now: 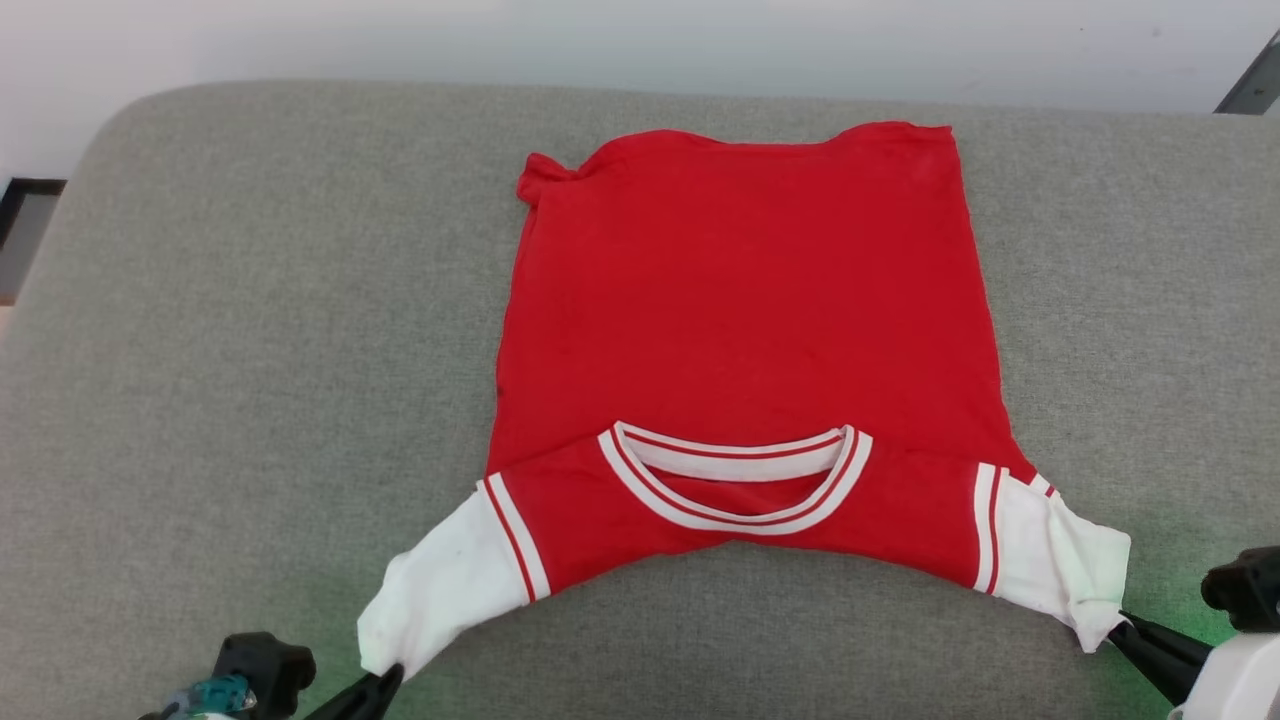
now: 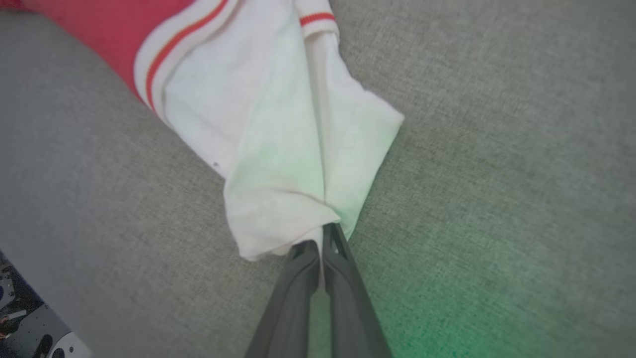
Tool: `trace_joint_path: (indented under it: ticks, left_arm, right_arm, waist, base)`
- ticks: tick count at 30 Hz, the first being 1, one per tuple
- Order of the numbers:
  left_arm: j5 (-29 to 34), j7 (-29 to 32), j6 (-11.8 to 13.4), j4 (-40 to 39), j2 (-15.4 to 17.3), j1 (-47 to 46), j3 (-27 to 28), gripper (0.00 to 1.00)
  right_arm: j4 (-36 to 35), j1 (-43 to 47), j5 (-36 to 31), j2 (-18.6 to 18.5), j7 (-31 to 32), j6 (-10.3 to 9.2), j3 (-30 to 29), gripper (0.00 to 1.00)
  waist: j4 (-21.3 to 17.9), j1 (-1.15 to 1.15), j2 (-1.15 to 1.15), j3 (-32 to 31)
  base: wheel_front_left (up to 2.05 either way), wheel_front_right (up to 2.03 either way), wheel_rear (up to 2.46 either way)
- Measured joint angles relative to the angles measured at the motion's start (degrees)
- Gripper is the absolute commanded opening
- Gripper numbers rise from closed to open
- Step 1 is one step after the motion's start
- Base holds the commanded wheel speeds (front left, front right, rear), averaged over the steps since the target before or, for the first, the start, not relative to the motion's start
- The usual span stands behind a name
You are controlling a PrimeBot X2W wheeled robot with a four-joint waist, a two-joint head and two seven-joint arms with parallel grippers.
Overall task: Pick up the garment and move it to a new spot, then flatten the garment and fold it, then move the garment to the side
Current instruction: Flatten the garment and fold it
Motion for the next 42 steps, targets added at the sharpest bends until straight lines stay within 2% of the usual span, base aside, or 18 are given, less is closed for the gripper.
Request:
trace_joint_path:
  ticks: [3, 4, 5, 6, 13, 19, 23, 25, 29, 33, 42]
  left_arm:
    - [0.1, -0.1, 0.3, 1.0, -0.9, 0.3, 0.1, 0.0]
    - [0.1, -0.2, 0.3, 1.3, -1.1, 0.3, 0.1, 0.0]
    - [0.1, -0.2, 0.5, 1.5, -1.4, 0.3, 0.3, 0.0]
    - [0.1, -0.3, 0.5, 1.6, -1.7, 0.4, 0.5, 0.0]
    - [0.3, -0.7, 0.2, 2.1, -3.4, 0.6, 1.6, 0.0]
    - [1.7, -0.9, -0.1, 2.1, -4.8, 0.6, 3.0, 0.0]
    - [3.7, -0.9, -0.1, 1.9, -5.8, 0.0, 4.4, 0.0]
    - [5.0, -1.0, -0.1, 1.7, -6.6, -0.6, 5.2, 0.0]
    - [7.1, -1.0, -0.7, 1.8, -8.3, -2.1, 6.1, 0.0]
    - [8.9, -1.0, -2.0, 2.5, -10.6, -4.0, 6.3, 0.0]
    - [12.3, -1.2, -5.8, 5.8, -16.7, -8.7, 5.2, 0.0]
  right_arm:
    - [0.6, -0.2, 1.4, 1.1, 2.4, 0.0, -0.8, 0.0]
    - [0.9, -0.2, 2.3, 1.6, 3.2, 0.0, -1.1, 0.07]
    - [1.0, -0.4, 2.7, 1.8, 4.0, 0.0, -1.4, 0.43]
    - [1.3, -0.6, 3.5, 1.9, 5.2, 0.01, -1.8, 1.0]
    - [-4.1, -1.2, 8.4, 0.6, 12.8, 0.2, -5.8, 1.0]
    - [-11.8, -3.0, 9.2, -2.3, 16.1, 0.0, -13.9, 1.0]
    - [-14.5, -7.7, 4.2, -1.4, 17.0, -0.01, -19.4, 1.0]
    - [-14.0, -11.2, 1.4, 0.6, 17.0, 0.0, -21.3, 1.0]
    - [-9.2, -19.7, -3.1, 5.0, 17.4, 0.0, -21.9, 1.0]
    - [0.2, -28.7, -5.9, 8.0, 18.7, -0.01, -20.9, 1.0]
    - [23.4, -45.8, -7.0, 11.4, 23.3, -0.01, -19.1, 1.0]
  waist:
    - [0.2, 0.0, 0.0, 0.5]
    - [0.2, 0.0, 0.0, 0.7]
    - [0.3, 0.0, 0.0, 0.8]
    - [0.5, 0.0, 0.0, 0.9]
    - [1.5, 0.0, 0.0, 1.7]
    - [2.4, 0.0, 0.0, 2.8]
    - [2.8, 0.0, 0.0, 4.1]
    - [3.1, 0.0, 0.0, 5.0]
    - [4.0, 0.0, 0.0, 7.1]
    - [5.7, 0.0, 0.0, 9.1]
    - [11.8, 0.0, 0.0, 13.1]
  base:
    - [0.0, 0.0, 0.0]
    - [0.0, 0.0, 0.0]
    - [0.0, 0.0, 0.0]
    - [0.0, 0.0, 0.0]
    - [0.0, 0.0, 0.0]
    - [0.0, 0.0, 0.0]
    - [0.0, 0.0, 0.0]
    - [0.0, 0.0, 0.0]
    - [0.0, 0.0, 0.0]
    - [0.0, 0.0, 0.0]
    - [0.0, 0.0, 0.0]
